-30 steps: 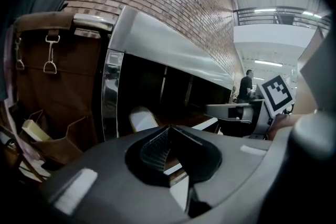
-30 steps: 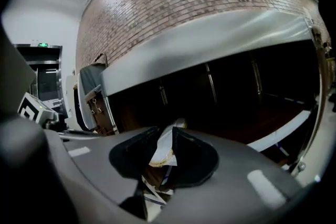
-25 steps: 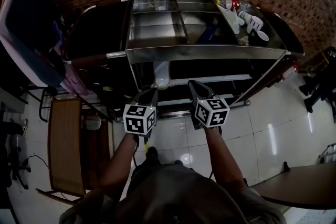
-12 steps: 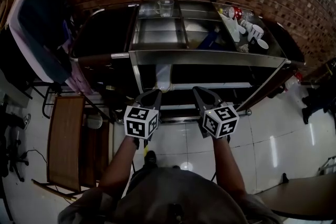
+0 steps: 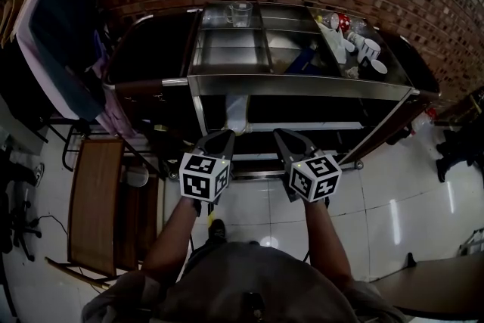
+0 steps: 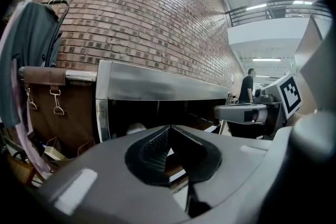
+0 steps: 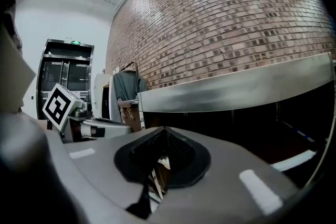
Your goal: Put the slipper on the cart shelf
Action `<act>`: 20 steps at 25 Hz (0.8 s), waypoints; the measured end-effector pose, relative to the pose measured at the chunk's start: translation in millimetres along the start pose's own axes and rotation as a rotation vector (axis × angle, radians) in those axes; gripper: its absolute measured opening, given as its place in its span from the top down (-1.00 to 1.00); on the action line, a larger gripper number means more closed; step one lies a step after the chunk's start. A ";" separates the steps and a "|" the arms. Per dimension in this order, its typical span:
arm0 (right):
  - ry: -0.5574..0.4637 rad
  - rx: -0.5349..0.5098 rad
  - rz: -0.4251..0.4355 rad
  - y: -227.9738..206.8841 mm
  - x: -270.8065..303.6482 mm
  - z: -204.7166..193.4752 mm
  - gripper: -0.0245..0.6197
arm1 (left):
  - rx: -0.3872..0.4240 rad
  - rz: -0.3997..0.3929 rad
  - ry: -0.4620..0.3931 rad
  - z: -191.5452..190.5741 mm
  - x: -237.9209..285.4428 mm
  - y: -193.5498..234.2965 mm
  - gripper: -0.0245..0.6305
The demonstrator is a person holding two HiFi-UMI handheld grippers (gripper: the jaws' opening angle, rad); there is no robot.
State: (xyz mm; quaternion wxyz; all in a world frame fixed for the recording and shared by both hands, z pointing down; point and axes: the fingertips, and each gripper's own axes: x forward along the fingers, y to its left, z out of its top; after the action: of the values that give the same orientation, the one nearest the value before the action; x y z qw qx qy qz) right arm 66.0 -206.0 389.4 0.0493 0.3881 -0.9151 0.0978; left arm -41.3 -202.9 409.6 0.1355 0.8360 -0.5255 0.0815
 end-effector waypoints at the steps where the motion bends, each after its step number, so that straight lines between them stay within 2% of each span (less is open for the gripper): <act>1: -0.002 0.003 0.002 0.5 0.2 0.1 0.92 | -0.001 -0.001 -0.001 0.3 0.1 -0.4 0.90; 20: -0.017 0.012 0.035 8.4 6.3 6.0 0.92 | -0.011 -0.008 0.001 -2.6 -0.7 -2.6 0.90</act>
State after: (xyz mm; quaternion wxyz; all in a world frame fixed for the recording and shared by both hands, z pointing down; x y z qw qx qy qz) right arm 55.5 -206.0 383.5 0.0374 0.3731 -0.9215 0.1011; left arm -39.3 -200.4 411.5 0.1407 0.8373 -0.5225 0.0785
